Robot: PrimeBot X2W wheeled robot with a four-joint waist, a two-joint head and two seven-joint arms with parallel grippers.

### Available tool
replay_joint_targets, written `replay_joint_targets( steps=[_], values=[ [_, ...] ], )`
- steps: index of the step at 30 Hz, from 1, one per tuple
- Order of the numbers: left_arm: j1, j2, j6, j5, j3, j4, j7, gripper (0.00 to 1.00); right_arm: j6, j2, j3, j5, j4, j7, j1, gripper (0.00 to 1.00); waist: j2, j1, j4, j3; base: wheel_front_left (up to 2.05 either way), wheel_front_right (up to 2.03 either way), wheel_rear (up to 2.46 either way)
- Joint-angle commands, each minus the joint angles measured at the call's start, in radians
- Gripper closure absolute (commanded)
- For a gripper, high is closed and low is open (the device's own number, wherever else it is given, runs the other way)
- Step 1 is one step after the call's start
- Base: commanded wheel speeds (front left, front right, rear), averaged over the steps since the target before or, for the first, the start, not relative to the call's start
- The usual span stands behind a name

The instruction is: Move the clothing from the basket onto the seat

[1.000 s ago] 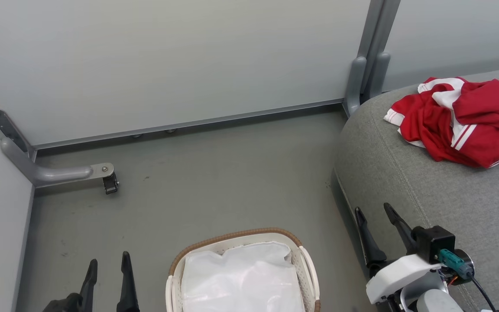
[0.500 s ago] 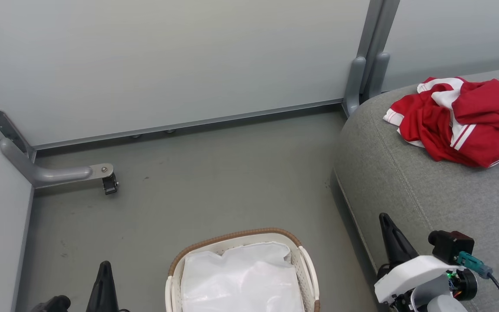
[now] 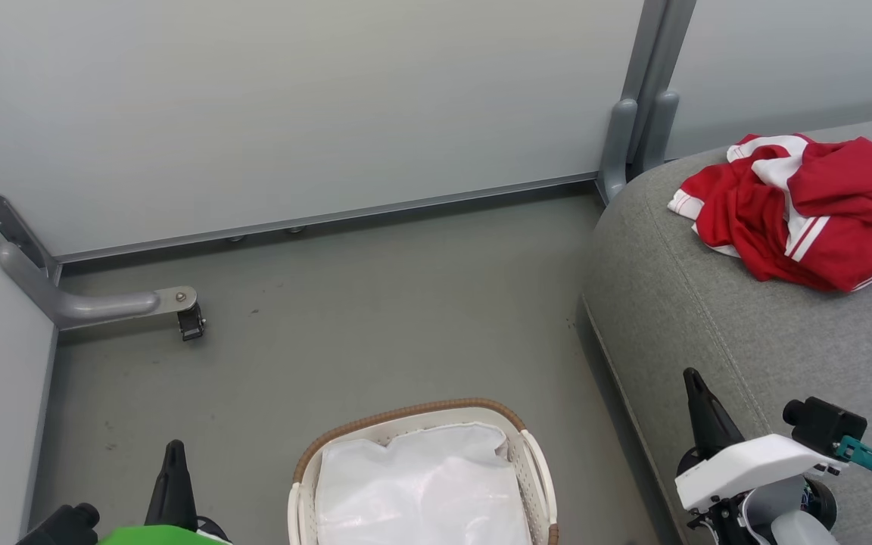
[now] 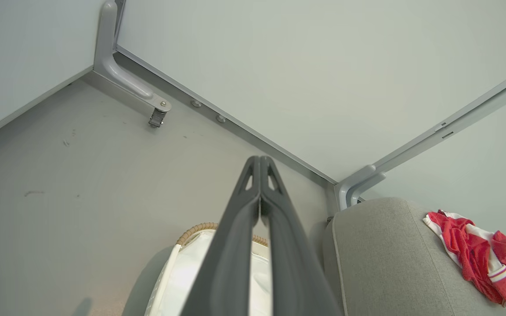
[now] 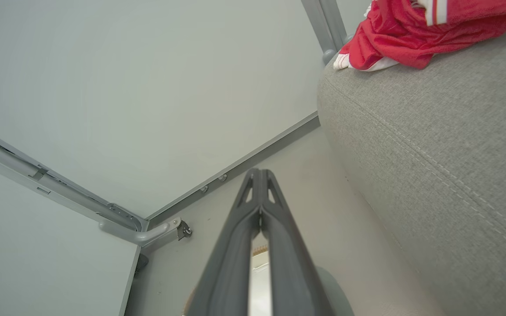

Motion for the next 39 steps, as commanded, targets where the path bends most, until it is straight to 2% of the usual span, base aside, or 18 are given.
replay_joint_targets(
  steps=[1, 19, 39],
  values=[
    [-0.033, 0.003, -0.005, -0.033, 0.009, -0.013, 0.008, 1.00, 0.000, -0.008, -0.008, 0.036, -0.019, 0.008, -0.017, 1.00, 0.0000, 0.0000, 0.000, 0.000, 0.00, 0.00, 0.00],
    [-0.076, 0.003, -0.013, -0.247, 0.034, -0.012, 0.073, 1.00, 0.000, -0.012, -0.048, 0.273, -0.038, 0.069, -0.018, 1.00, 0.0000, 0.0000, -0.004, -0.001, 0.00, 0.00, 0.00],
    [-0.114, 0.003, -0.022, -0.442, 0.056, -0.010, 0.132, 1.00, -0.001, -0.014, -0.088, 0.485, -0.055, 0.127, -0.018, 1.00, 0.0000, 0.0000, -0.008, -0.001, 0.00, 0.00, 0.00]
  ],
)
